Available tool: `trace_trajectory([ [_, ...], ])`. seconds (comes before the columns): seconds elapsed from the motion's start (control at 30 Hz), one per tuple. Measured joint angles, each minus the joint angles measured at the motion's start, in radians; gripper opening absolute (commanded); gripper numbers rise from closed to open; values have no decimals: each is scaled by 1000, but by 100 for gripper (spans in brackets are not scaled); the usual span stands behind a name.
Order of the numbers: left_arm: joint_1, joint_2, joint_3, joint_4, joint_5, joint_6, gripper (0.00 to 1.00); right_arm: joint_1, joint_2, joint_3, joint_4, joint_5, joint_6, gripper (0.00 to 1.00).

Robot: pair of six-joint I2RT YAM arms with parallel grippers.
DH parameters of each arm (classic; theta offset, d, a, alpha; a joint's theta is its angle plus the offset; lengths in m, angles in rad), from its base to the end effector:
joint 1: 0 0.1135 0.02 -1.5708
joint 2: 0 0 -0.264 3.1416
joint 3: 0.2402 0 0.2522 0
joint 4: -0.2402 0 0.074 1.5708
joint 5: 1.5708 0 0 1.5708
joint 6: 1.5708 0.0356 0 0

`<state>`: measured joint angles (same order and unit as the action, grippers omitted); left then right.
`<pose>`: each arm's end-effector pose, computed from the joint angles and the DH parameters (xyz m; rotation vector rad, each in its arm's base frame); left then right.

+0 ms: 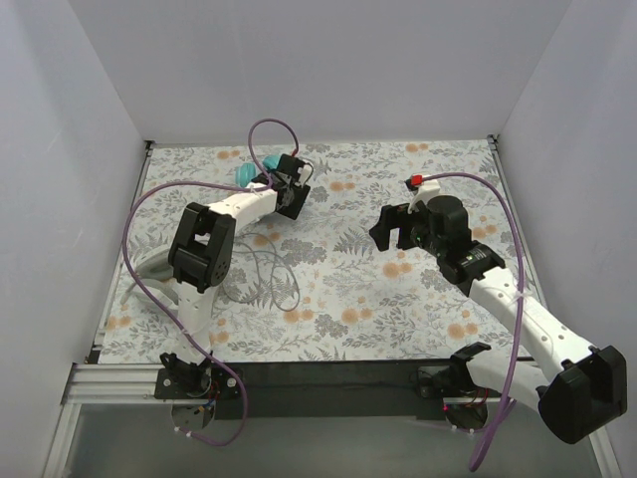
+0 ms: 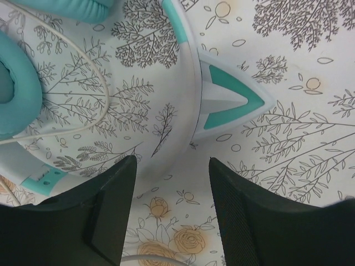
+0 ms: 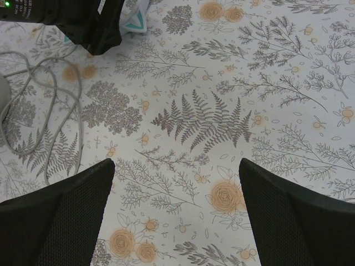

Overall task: Wrap the headphones
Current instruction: Grab headphones with the left arm

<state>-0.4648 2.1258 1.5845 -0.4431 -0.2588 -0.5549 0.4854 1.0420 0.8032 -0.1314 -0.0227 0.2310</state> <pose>0.4152 -0.1980 0.1728 -0.2113 2.4999 -0.0847 0.2129 0.1132 0.3021 -0.2655 1.9555 0.4946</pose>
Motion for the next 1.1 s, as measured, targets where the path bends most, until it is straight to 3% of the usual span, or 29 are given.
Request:
trace_trajectory([
  [0.1,0,1,0,21,1,5,43,0,-5,0,0,1,0,98],
  [0.13,0,1,0,25,2,2,33,0,-7,0,0,1,0,98],
  [0.2,0,3,0,26,9,-13,26,0,-13,-1,0,2,0,98],
  [0.37,0,11,19,16,45,-61,14,0,-34,-2,0,5,1,98],
  [0.77,-79,164,307,-131,114,-252,20,0,-58,-14,0,24,3,98],
  [0.93,-97,180,323,-188,112,-263,31,0,-79,-16,-1,29,7,98],
  [1.1,-98,186,314,-212,98,-265,32,0,-89,-17,-1,31,13,98],
])
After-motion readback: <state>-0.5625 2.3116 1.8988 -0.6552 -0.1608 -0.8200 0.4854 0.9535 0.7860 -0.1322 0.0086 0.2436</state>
